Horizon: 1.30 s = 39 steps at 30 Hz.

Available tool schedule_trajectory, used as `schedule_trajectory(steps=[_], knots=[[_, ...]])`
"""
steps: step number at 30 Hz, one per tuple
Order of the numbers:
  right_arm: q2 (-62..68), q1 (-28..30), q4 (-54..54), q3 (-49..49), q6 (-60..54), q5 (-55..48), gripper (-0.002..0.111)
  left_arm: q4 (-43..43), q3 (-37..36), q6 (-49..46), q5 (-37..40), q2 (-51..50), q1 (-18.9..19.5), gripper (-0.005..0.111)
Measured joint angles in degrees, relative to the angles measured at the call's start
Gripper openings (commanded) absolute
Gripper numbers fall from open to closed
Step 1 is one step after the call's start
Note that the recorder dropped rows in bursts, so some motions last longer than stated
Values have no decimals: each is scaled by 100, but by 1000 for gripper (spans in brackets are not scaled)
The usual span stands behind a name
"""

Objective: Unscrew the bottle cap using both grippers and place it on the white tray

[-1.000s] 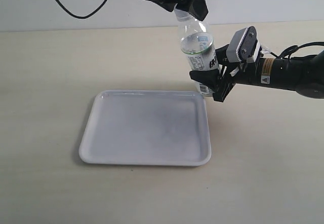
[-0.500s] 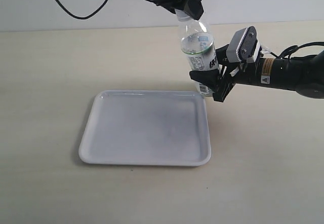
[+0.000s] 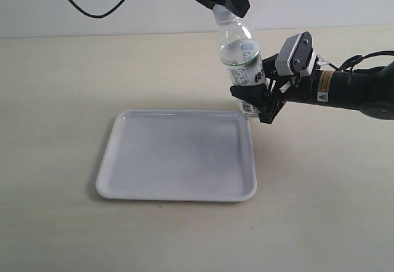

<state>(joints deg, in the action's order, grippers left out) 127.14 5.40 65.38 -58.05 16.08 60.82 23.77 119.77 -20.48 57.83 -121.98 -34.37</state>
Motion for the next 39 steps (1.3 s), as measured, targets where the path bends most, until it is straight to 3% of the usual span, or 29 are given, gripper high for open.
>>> schedule_trajectory(steps=[3,14,15,17,19,39], knots=[[0,0,0,0,0,10,0,0,0,0,0,0,0,43],[0,0,14,0,0,23,0,0,0,0,-11,0,0,41],[0,0,14,0,0,23,0,0,0,0,-11,0,0,37],[0,0,14,0,0,23,0,0,0,0,-11,0,0,13],[0,0,14,0,0,11,0,0,0,60,-11,-13,0,0],[0,0,14,0,11,-18,0,-592,0,1687,-100,-23,-103,0]])
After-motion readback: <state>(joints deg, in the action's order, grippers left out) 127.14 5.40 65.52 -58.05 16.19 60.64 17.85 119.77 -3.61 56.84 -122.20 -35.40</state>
